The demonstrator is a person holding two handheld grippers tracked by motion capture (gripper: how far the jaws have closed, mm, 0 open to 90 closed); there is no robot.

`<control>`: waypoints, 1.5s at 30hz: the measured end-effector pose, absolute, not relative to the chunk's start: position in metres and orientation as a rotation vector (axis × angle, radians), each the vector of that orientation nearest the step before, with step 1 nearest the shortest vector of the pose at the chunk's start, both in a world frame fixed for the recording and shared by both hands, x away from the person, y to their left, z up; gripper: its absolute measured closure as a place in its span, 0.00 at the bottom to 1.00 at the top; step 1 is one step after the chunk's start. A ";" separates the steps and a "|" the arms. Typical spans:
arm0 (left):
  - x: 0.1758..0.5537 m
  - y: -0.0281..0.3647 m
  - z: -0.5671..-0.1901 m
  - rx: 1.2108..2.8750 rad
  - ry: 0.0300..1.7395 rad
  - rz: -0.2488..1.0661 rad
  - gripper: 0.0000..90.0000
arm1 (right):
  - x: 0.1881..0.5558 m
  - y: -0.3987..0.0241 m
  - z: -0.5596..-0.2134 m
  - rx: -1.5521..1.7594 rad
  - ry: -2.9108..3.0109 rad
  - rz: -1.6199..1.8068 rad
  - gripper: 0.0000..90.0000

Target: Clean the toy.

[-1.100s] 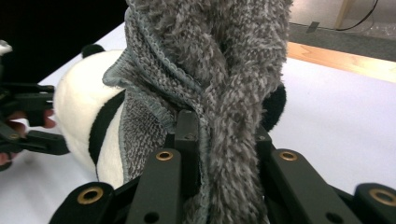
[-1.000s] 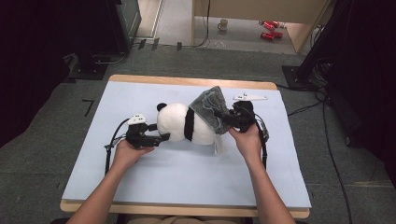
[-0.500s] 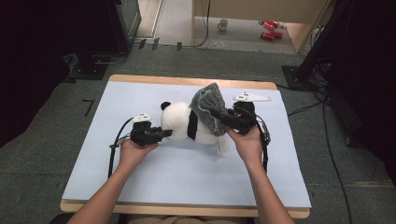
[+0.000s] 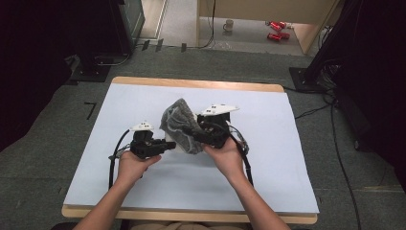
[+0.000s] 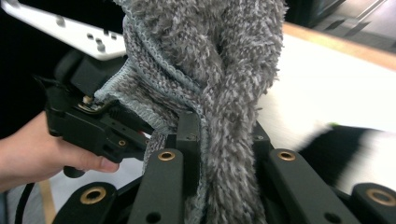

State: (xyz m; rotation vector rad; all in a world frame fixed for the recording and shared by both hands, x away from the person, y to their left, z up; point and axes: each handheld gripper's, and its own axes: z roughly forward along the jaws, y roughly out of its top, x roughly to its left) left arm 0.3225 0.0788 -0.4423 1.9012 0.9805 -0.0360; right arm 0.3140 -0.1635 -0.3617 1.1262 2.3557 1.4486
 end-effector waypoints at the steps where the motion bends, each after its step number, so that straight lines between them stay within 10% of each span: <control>1: 0.320 0.078 -0.443 1.899 0.980 -0.031 0.82 | 0.314 -0.159 -0.365 1.130 2.375 1.452 0.83; 15: 0.336 0.081 -0.466 1.867 1.093 -0.039 0.81 | 0.326 -0.148 -0.399 1.059 2.384 1.153 0.83; 45: 0.360 0.085 -0.463 1.863 1.114 -0.083 0.80 | 0.342 -0.268 -0.386 1.432 2.095 1.115 0.84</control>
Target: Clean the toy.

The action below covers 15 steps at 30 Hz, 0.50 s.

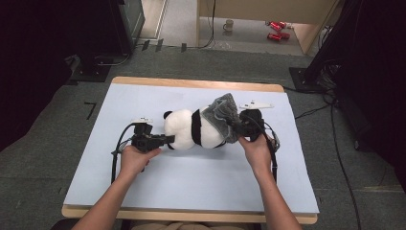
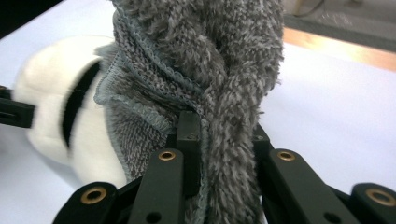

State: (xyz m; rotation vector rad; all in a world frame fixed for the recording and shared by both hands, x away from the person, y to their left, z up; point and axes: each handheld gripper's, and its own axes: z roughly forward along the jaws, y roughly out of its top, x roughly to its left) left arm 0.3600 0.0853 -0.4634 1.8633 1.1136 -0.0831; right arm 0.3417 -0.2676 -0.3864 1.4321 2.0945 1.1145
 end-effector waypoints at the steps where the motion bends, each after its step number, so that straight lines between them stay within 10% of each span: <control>1: 0.360 0.085 -0.463 1.864 1.115 -0.082 0.80 | 0.342 -0.272 -0.388 1.441 2.097 1.136 0.84; 15: 0.353 0.082 -0.463 1.870 1.114 -0.051 0.81 | 0.328 -0.254 -0.352 1.332 2.094 1.370 0.84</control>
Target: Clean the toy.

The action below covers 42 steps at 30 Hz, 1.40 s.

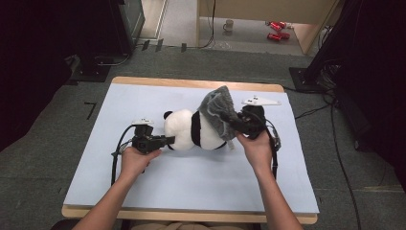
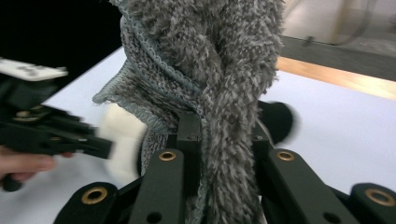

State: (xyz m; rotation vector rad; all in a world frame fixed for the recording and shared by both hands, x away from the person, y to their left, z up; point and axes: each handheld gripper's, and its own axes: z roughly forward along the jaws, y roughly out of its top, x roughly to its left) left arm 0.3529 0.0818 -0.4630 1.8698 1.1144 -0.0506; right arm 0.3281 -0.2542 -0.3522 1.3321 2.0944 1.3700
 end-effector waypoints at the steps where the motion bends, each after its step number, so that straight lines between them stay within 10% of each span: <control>1: 0.351 0.082 -0.463 1.874 1.108 -0.044 0.81 | 0.327 -0.246 -0.352 1.317 2.116 1.379 0.84; 19: 0.325 0.073 -0.454 1.909 1.091 0.024 0.80 | 0.329 -0.137 -0.390 1.078 2.435 1.280 0.84; 42: 0.350 0.083 -0.462 1.877 1.110 -0.054 0.81 | 0.343 -0.208 -0.383 1.257 2.268 1.205 0.83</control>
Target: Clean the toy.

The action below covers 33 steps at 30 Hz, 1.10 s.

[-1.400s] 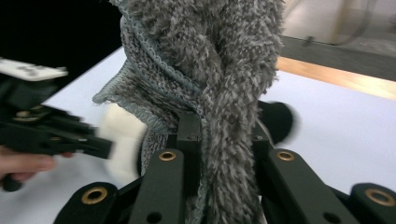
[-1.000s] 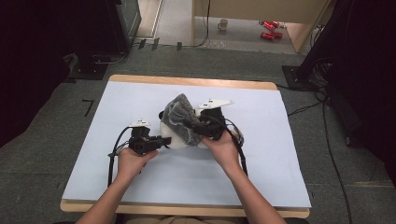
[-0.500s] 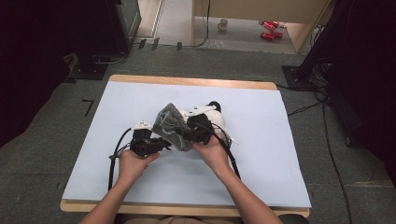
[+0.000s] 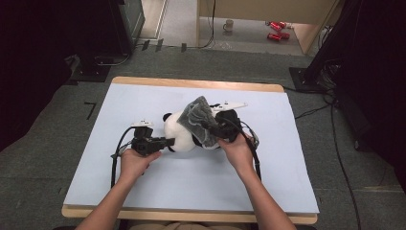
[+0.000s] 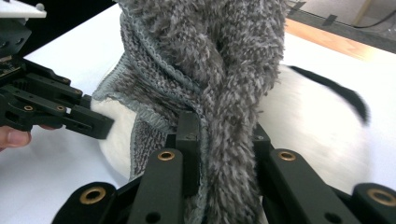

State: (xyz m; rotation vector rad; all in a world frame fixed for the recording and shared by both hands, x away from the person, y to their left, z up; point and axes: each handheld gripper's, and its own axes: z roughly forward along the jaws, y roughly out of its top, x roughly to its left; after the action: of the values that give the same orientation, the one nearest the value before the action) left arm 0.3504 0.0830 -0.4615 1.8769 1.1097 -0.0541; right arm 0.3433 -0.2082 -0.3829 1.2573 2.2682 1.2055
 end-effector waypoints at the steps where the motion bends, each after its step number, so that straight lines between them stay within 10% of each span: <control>1: 0.351 0.083 -0.461 1.879 1.110 -0.055 0.81 | 0.343 -0.212 -0.382 1.268 2.260 1.211 0.83; 22: 0.366 0.085 -0.460 1.883 1.064 -0.017 0.78 | 0.344 -0.273 -0.395 1.472 2.111 1.165 0.84; 33: 0.360 0.085 -0.460 1.921 0.904 0.087 0.50 | 0.348 -0.280 -0.403 1.502 2.078 1.157 0.83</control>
State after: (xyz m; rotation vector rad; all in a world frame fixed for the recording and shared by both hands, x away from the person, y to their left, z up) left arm 0.3601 0.0849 -0.4600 1.9213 0.9044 0.0866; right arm 0.3483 -0.2802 -0.4034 1.5021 2.0777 1.1570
